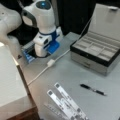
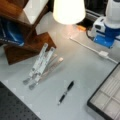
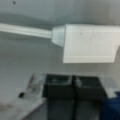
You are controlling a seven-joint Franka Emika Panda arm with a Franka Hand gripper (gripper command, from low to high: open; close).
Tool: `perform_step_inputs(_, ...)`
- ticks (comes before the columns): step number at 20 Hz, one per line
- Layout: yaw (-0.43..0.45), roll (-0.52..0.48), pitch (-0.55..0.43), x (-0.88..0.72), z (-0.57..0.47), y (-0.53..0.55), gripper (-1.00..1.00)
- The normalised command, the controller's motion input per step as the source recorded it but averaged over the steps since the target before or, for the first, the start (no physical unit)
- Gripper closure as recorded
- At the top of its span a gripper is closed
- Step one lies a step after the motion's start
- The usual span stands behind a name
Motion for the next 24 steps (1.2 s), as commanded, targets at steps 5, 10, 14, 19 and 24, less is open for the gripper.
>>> perform_step_inputs(5,0.029,0.081,-0.404,-0.53,-0.54,-0.01,1.0)
perform_step_inputs(10,0.028,0.082,-0.437,-0.62,-0.48,-0.03,1.0)
perform_step_inputs(14,0.04,0.087,-0.475,-0.72,-0.44,-0.08,1.0)
perform_step_inputs(19,0.068,0.091,-0.524,-0.82,-0.44,-0.13,1.0)
perform_step_inputs(24,0.084,0.099,-0.558,-0.89,-0.45,-0.18,1.0)
